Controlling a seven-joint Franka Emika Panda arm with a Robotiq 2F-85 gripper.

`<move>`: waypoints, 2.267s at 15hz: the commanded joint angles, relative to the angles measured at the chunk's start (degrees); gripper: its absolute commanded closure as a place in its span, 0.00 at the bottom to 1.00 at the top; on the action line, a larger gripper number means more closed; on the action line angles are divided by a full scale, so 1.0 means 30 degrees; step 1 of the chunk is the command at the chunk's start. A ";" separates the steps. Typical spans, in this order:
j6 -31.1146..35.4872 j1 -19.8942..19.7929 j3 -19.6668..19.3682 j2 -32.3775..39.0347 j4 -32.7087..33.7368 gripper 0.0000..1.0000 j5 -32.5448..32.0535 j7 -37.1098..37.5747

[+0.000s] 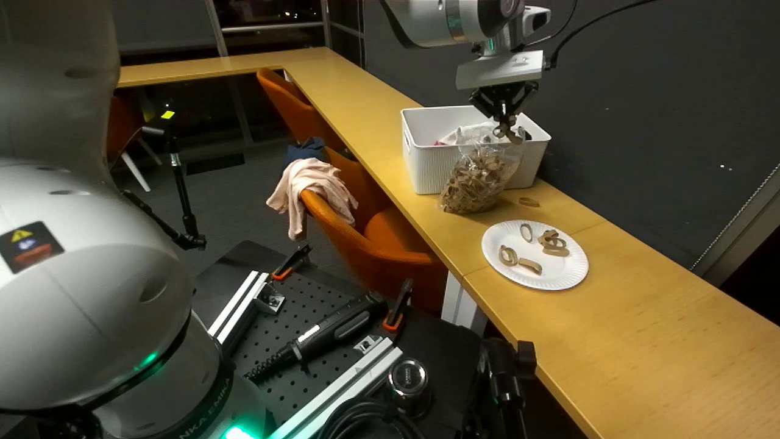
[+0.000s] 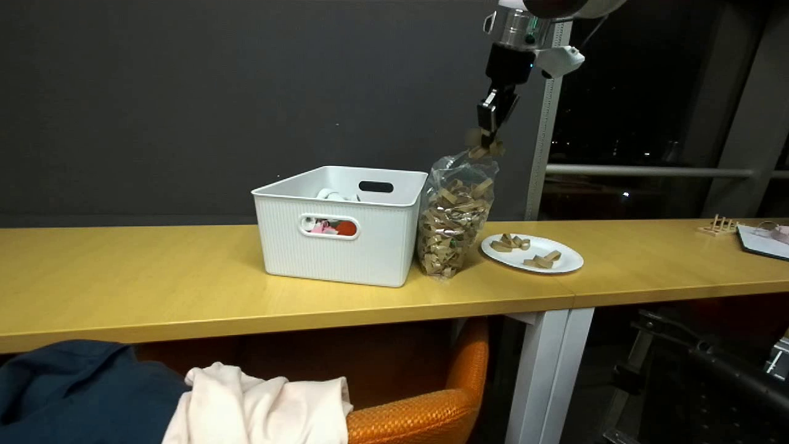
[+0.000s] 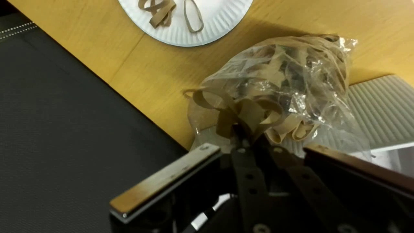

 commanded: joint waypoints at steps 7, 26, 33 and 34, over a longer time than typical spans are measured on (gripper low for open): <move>-0.0006 0.0090 0.0069 0.1941 0.1320 0.98 -0.0056 0.0195; 0.0213 0.0655 0.0060 0.1556 0.1217 0.11 -0.0455 0.0467; 0.0763 -0.0561 -0.0872 -0.2756 -0.4008 0.00 0.0190 0.1173; 0.0763 -0.0864 -0.1126 -0.3190 -0.4590 0.00 0.0290 0.1189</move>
